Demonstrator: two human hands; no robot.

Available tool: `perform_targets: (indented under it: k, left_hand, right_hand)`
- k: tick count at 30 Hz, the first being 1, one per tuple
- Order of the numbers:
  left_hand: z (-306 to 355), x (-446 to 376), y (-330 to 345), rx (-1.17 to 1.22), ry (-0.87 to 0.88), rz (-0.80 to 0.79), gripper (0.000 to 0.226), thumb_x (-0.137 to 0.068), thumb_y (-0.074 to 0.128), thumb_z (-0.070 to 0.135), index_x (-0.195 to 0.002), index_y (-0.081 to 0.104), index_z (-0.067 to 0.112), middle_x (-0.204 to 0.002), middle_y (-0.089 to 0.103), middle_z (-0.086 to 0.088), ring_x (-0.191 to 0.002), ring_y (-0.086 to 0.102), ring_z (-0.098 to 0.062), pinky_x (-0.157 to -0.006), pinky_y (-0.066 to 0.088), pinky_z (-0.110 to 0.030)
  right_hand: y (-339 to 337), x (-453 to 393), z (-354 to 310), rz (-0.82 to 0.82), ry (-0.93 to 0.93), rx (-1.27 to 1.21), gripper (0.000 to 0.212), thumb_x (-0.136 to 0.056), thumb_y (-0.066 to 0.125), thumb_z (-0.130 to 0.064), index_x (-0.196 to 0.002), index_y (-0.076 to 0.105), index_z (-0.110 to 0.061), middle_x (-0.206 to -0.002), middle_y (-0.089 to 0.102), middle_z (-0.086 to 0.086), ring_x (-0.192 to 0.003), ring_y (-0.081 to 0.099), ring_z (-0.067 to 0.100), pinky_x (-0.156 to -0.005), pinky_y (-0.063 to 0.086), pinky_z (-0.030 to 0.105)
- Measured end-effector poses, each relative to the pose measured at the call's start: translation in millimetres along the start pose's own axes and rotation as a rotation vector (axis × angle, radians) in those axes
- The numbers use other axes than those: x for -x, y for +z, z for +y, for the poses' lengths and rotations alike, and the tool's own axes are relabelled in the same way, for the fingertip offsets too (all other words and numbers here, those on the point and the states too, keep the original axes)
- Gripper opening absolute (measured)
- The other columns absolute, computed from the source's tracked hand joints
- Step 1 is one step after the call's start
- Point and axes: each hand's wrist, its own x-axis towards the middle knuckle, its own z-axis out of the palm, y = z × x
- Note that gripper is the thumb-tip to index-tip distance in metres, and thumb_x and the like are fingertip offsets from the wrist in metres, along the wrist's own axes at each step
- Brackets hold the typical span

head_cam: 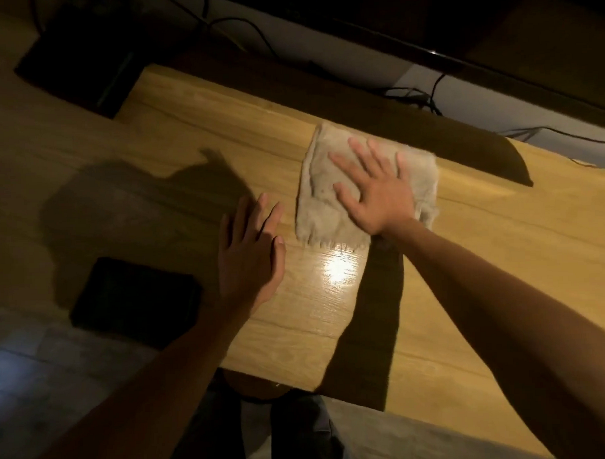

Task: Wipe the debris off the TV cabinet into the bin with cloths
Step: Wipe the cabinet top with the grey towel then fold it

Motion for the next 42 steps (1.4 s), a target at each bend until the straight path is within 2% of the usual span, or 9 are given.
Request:
perform_targets:
  k: [3, 6, 10, 14, 18, 22, 28, 34, 42]
  left_hand:
    - [0, 0, 3, -0.020, 0.040, 0.076, 0.051, -0.100, 0.035, 0.033, -0.150, 0.042, 0.025, -0.164, 0.031, -0.007, -0.154, 0.020, -0.030, -0.122, 0.019, -0.054]
    - [-4, -1, 7, -0.031, 0.047, 0.094, 0.052, -0.102, 0.031, 0.035, -0.153, 0.039, 0.024, -0.162, 0.034, -0.006, -0.155, 0.020, -0.028, -0.122, 0.019, -0.053]
    - [-6, -1, 7, -0.060, 0.068, 0.108, 0.051, -0.102, 0.035, 0.035, -0.151, 0.040, 0.023, -0.162, 0.036, -0.007, -0.154, 0.022, -0.029, -0.123, 0.016, -0.050]
    - [-10, -3, 9, -0.075, 0.057, 0.102, 0.048, -0.104, 0.033, 0.036, -0.149, 0.044, 0.022, -0.160, 0.039, -0.009, -0.151, 0.027, -0.031, -0.122, 0.018, -0.048]
    - [-9, -1, 5, -0.056, 0.079, 0.101, 0.050, -0.102, 0.038, 0.033, -0.152, 0.040, 0.026, -0.164, 0.031, -0.006, -0.150, 0.026, -0.032, -0.120, 0.023, -0.050]
    - [-4, -3, 2, 0.014, 0.061, 0.076, 0.055, -0.097, 0.040, 0.028, -0.152, 0.040, 0.033, -0.164, 0.030, -0.003, -0.153, 0.023, -0.030, -0.117, 0.028, -0.055]
    - [-9, -2, 1, 0.054, 0.074, 0.067, 0.052, -0.097, 0.040, 0.036, -0.149, 0.043, 0.037, -0.163, 0.034, 0.000, -0.152, 0.027, -0.025, -0.122, 0.022, -0.055]
    - [9, 13, 2, -0.038, 0.048, -0.065, 0.060, -0.098, 0.022, 0.048, -0.156, 0.026, 0.035, -0.169, 0.017, 0.001, -0.155, 0.013, -0.027, -0.124, 0.009, -0.055]
    - [94, 35, 17, 0.083, 0.350, -0.189, 0.055, -0.102, 0.034, 0.032, -0.157, 0.031, 0.029, -0.169, 0.016, 0.000, -0.157, 0.003, -0.023, -0.126, 0.000, -0.047]
  right_hand:
    - [-7, -43, 9, 0.096, 0.204, -0.038, 0.064, -0.101, 0.013, -0.072, -0.156, 0.030, -0.044, -0.157, 0.047, 0.008, -0.144, 0.041, 0.035, -0.119, 0.020, 0.063]
    - [-5, -64, 7, 0.131, 0.376, -0.078, 0.078, -0.097, 0.011, -0.075, -0.148, 0.050, -0.031, -0.141, 0.061, 0.017, -0.133, 0.052, 0.041, -0.116, 0.023, 0.065]
    - [-6, -61, 2, 0.157, 0.435, -0.089, 0.079, -0.097, 0.012, -0.074, -0.146, 0.053, -0.028, -0.142, 0.061, 0.017, -0.136, 0.049, 0.041, -0.118, 0.019, 0.067]
    - [-1, -34, -10, 0.180, 0.473, -0.083, 0.068, -0.099, 0.013, -0.071, -0.155, 0.037, -0.041, -0.161, 0.043, 0.007, -0.153, 0.029, 0.035, -0.123, 0.005, 0.065]
    - [9, 8, -24, 0.145, 0.451, -0.144, 0.064, -0.100, 0.011, -0.074, -0.159, 0.020, -0.051, -0.174, 0.010, -0.003, -0.161, -0.001, 0.027, -0.124, -0.004, 0.064]
    - [16, 52, -38, 0.096, 0.401, -0.139, 0.062, -0.101, 0.013, -0.073, -0.159, 0.014, -0.051, -0.174, 0.000, -0.005, -0.160, -0.008, 0.025, -0.125, -0.006, 0.063]
    - [36, 154, -54, 0.065, 0.239, -0.119, 0.057, -0.103, 0.017, -0.072, -0.157, 0.009, -0.058, -0.174, -0.001, -0.011, -0.160, -0.009, 0.020, -0.126, -0.003, 0.062]
    - [62, 293, -32, 0.061, -0.022, 0.000, 0.058, -0.103, 0.026, -0.070, -0.158, 0.019, -0.054, -0.174, 0.007, -0.008, -0.161, 0.003, 0.023, -0.123, 0.013, 0.065]
    - [56, 292, 5, 0.038, -0.225, 0.038, 0.061, -0.098, 0.039, -0.076, -0.154, 0.029, -0.056, -0.172, 0.015, -0.011, -0.161, 0.010, 0.021, -0.124, 0.014, 0.064]
